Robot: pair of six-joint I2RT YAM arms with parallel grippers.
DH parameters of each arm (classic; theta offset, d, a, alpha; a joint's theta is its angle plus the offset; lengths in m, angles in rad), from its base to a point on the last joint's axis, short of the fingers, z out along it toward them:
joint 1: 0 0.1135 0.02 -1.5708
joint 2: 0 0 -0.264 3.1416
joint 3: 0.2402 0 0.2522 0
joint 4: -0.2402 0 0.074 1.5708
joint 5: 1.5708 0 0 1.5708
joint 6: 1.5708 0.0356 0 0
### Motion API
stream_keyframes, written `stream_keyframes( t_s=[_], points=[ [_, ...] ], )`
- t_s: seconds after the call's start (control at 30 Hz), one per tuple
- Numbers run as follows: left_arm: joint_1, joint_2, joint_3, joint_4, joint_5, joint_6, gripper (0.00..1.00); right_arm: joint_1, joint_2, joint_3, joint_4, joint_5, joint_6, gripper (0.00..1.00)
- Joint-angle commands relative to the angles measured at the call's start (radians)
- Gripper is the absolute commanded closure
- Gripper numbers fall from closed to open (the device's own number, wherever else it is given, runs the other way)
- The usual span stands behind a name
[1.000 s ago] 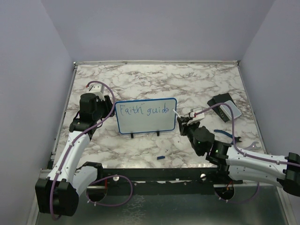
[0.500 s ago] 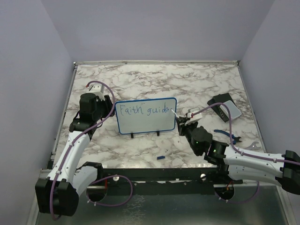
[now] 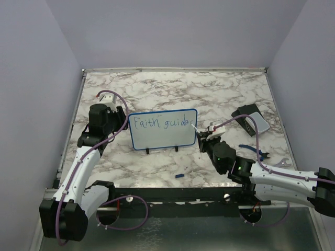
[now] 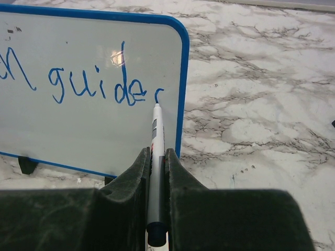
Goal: Write a sentence on the whiteboard
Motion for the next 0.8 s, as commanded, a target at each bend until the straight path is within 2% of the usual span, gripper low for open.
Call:
stream_keyframes(
  t_s=[0.0, 0.37, 0.77],
  points=[
    [-0.005, -0.007, -0.015, 0.018, 0.034, -0.007, 0.54, -0.005, -0.003, 0.018, -0.061, 0.048, 0.029, 0.99],
    [-0.006, -0.007, -0.015, 0.018, 0.036, -0.006, 0.54, -0.004, 0.008, 0.025, -0.096, 0.041, 0.047, 1.00],
    [-0.006, -0.005, -0.015, 0.017, 0.038, -0.006, 0.54, -0.003, 0.030, 0.037, -0.022, -0.039, -0.009, 0.99]
  ],
)
